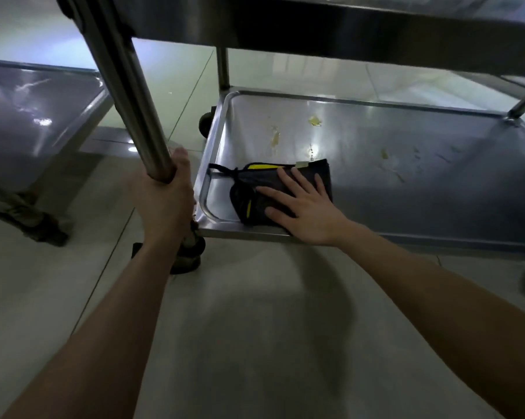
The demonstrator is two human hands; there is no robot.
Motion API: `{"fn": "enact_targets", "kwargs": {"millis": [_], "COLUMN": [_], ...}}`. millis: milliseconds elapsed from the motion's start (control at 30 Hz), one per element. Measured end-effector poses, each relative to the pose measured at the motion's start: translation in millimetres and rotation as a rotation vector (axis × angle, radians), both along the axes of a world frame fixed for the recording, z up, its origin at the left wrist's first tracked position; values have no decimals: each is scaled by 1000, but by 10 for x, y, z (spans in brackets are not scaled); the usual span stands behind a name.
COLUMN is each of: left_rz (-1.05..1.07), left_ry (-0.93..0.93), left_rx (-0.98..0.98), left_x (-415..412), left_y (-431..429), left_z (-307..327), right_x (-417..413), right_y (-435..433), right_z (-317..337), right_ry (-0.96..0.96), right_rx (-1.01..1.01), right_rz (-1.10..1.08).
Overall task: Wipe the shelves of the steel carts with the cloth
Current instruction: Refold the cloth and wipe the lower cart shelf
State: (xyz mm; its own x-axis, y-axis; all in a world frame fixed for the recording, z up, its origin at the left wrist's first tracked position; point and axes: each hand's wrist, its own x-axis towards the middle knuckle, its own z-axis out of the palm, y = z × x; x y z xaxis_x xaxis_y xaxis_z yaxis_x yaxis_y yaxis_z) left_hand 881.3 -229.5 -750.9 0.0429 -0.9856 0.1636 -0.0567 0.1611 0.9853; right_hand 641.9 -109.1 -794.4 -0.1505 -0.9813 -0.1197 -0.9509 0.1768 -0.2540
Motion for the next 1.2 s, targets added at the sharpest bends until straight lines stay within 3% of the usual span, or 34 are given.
{"fn": "enact_targets", "kwargs": {"millis": [233, 367, 533, 733, 900, 1067, 1200], "left_rz": [19, 27, 27, -29, -27, -32, -8], "left_ry": [4, 0, 12, 21, 34, 23, -1], "left_rx": [-5, -22, -38, -11, -11, -36, -34], "left_x": [-9, -18, -26, 16, 3, 0, -7], "left_y": [35, 56, 45, 23, 41, 70, 72], "left_z": [57, 60, 66, 72, 70, 82, 118], "right_x": [-864, -213, 723, 232, -374, 2, 492], "right_y": [-741, -1194, -651, -255, -852, -1606, -1516], "right_z": [-30, -17, -134, -74, 38, 68, 90], "right_ry": [44, 17, 28, -54, -28, 20, 15], "right_rx": [89, 65, -8, 92, 149, 122, 105], "right_rz": [-296, -224, 14, -31, -288, -258, -168]}}
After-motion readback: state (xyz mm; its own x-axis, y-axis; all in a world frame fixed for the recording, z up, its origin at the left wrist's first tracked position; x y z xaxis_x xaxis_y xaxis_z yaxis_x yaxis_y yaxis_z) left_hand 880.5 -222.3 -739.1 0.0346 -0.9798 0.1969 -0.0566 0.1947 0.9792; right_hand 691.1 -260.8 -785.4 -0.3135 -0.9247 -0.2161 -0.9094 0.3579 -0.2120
